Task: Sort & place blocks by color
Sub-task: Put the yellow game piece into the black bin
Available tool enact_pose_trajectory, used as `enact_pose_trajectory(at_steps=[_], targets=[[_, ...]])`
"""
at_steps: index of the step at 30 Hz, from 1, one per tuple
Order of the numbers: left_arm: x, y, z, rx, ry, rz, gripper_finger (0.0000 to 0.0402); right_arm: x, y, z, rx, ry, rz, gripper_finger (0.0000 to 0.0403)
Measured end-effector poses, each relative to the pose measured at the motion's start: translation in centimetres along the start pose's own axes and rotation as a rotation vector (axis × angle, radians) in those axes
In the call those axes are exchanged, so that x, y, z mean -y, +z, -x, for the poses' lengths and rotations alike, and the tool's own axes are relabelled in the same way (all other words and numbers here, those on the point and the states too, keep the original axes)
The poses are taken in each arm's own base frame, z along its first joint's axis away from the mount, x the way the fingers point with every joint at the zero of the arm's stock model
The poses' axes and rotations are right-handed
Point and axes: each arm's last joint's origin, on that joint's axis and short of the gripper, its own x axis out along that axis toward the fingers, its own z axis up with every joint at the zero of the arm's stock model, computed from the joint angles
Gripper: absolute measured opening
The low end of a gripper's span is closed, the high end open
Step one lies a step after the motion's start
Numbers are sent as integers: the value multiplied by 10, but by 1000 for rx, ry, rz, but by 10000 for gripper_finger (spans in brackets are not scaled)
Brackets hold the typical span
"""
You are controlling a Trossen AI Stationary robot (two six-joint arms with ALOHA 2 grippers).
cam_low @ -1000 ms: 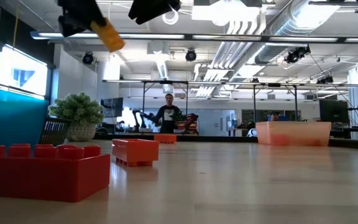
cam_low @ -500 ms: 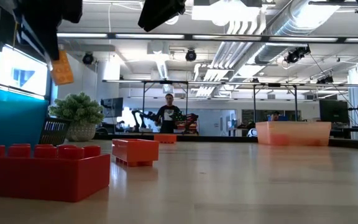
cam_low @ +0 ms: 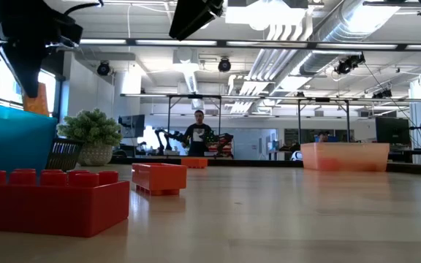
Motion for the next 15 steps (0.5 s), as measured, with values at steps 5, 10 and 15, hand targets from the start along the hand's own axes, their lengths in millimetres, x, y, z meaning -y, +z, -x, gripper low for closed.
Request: enact_pose_trajectory(at_steps=[5,10,15], targets=[[16,-2,-11,-66,87,-57,74,3,-2,-1,-17,-4,-31,179],[27,-2,-26,-117,228,-124,75,10,-5,-4,-48,-14,-35,179],[35,-1,-37,-157,323,-200,87,16,-13,-4,-125,-29,-35,179]])
